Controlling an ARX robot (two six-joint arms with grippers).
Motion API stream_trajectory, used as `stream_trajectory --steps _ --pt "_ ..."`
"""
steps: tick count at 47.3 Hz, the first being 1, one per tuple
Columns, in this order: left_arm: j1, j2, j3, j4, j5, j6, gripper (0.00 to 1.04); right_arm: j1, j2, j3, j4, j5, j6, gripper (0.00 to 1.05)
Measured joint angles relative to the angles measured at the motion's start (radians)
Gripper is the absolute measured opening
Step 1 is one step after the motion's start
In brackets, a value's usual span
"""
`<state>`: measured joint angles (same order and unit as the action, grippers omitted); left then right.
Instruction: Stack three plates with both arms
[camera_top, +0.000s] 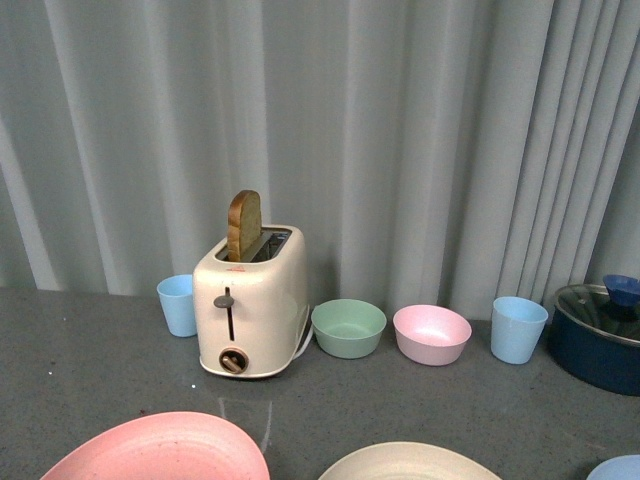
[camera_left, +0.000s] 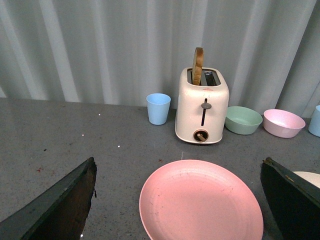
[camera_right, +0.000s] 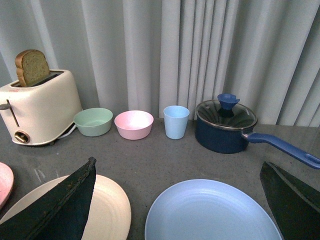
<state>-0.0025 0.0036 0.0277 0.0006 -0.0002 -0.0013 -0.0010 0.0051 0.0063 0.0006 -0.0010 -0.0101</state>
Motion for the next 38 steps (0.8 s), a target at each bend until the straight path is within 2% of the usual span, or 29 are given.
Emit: stream_trajectory --steps 3,7,10,13,18,23,30,32,38 --pt "0.005 0.015 0.006 -0.024 0.016 0.001 0.98 0.0 0.0 0.0 0.0 0.0 0.0 0.97" --pt "0.017 0.16 0.114 -0.29 0.097 0.005 0.98 0.0 0.0 0.0 0.0 0.0 0.0 0.97" --pt "0.018 0.239 0.166 -0.387 0.117 0.005 0.98 0.0 -0.001 0.0 0.0 0.0 0.0 0.97" --pt "0.018 0.285 0.194 -0.383 0.145 0.011 0.98 0.0 -0.001 0.0 0.0 0.0 0.0 0.97" --pt "0.018 0.43 0.291 -0.251 0.204 0.029 0.98 0.0 -0.001 0.0 0.0 0.0 0.0 0.97" --pt "0.014 0.747 0.485 -0.106 0.228 0.093 0.98 0.0 -0.001 0.0 0.0 0.0 0.0 0.97" --pt "0.002 1.11 0.717 -0.148 0.19 0.192 0.98 0.0 -0.001 0.0 0.0 0.0 0.0 0.97" --pt "-0.002 1.203 0.777 -0.159 0.154 0.217 0.98 0.0 -0.001 0.0 0.0 0.0 0.0 0.97" --pt "0.006 1.492 0.976 -0.29 0.114 0.269 0.98 0.0 -0.001 0.0 0.0 0.0 0.0 0.97"
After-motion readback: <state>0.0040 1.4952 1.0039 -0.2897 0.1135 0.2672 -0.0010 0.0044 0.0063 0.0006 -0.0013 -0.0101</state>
